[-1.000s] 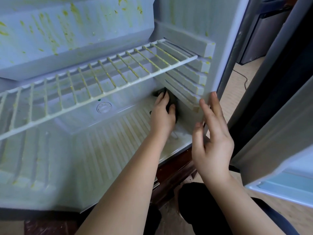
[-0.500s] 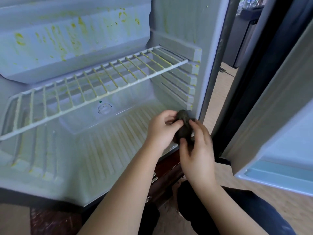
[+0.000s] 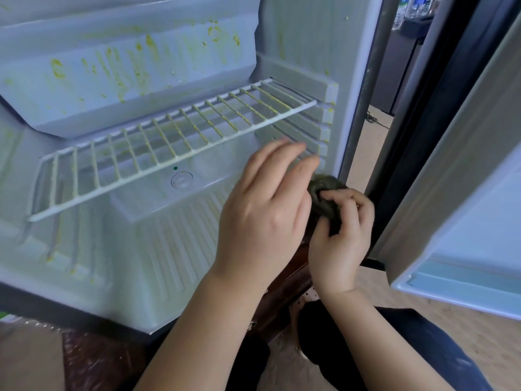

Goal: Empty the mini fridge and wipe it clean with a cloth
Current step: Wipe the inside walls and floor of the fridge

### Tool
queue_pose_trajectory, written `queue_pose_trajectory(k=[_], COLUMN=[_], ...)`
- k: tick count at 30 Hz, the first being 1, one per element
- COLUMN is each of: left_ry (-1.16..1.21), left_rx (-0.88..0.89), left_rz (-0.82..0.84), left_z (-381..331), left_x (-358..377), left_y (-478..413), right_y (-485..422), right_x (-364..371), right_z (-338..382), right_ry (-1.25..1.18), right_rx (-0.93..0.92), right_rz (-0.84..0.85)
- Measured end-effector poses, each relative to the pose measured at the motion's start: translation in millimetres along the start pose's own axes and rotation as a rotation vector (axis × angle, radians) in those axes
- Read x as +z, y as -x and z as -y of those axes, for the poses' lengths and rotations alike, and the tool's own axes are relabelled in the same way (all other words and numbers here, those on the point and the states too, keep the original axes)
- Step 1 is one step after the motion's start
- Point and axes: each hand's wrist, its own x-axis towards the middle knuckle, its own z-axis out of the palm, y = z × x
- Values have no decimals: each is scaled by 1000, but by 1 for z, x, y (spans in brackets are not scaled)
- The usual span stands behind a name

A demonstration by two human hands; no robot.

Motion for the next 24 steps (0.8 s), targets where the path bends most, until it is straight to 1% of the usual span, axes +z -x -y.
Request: queue_pose_trajectory(k=[2,4,6,8,9,11,13,16,18,20,22,24], left_ry=[-95,-237,-336,-389,-405,-414,-410,-415,-411,-400,-387,-384], left_rx=[15,-59,-155,-209,-215,-211,-209,-220,-228,-235,-241,-238], left_rz=[-6,18,57,94,103,94,79,56,42,36,38,47], left_z=[5,13,22,29,32,33,33,34,33,33,33,34], left_x=[-5,-7,-7,-5,-5,-3,-2,1,2,2,2,0], left_y=[1,7,13,17,18,19,19,18,16,15,16,16], right_y=[0,3,6,8,8,9,11,14,15,12,-4,-27], right_x=[2,7,15,22,24,24,22,21,22,22,19,14], right_z=[2,2,-3,-14,-19,-25,-28,-32,-32,-26,-17,-11], right_ry=[2,36,105,204,244,295,323,316,298,264,209,209], right_rx=[32,74,116,165,222,355,391,360,307,175,-7,-175], right_rz=[0,49,145,237,270,311,336,339,317,284,250,224])
